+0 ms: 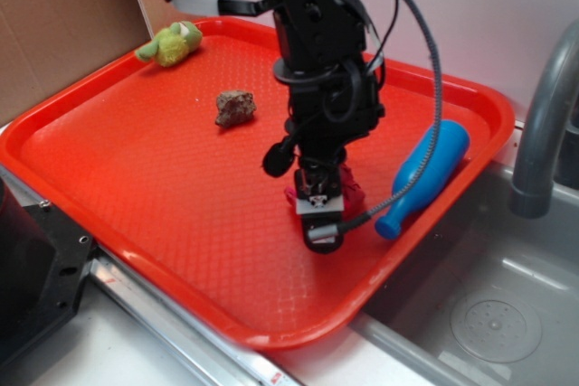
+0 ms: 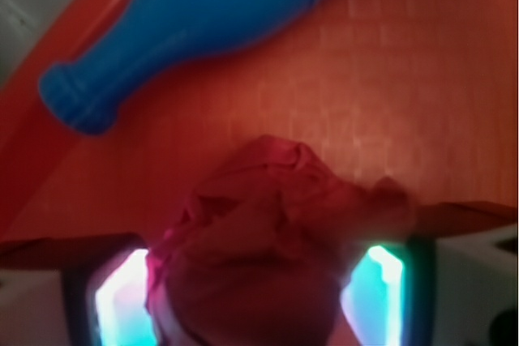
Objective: Grab the red paper.
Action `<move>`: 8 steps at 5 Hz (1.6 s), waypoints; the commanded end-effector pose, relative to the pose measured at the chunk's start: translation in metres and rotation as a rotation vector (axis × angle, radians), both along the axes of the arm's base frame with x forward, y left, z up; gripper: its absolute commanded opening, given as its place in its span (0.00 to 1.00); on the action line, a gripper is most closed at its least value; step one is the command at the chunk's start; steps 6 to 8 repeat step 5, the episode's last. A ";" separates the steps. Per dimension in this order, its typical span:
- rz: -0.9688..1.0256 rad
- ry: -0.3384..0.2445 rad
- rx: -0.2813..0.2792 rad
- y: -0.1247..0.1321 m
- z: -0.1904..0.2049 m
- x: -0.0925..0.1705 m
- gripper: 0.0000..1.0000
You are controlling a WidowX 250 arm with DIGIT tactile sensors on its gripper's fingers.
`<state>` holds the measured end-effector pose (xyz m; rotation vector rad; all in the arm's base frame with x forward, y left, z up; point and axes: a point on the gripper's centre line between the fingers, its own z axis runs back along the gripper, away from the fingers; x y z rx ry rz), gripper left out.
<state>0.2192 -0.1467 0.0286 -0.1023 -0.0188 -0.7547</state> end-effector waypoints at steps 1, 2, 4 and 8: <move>0.125 -0.128 0.047 0.046 0.078 -0.019 0.00; 0.319 -0.160 0.057 0.090 0.128 -0.048 0.00; 0.598 -0.062 0.063 0.124 0.224 -0.063 0.00; 0.620 -0.024 0.078 0.126 0.221 -0.050 0.00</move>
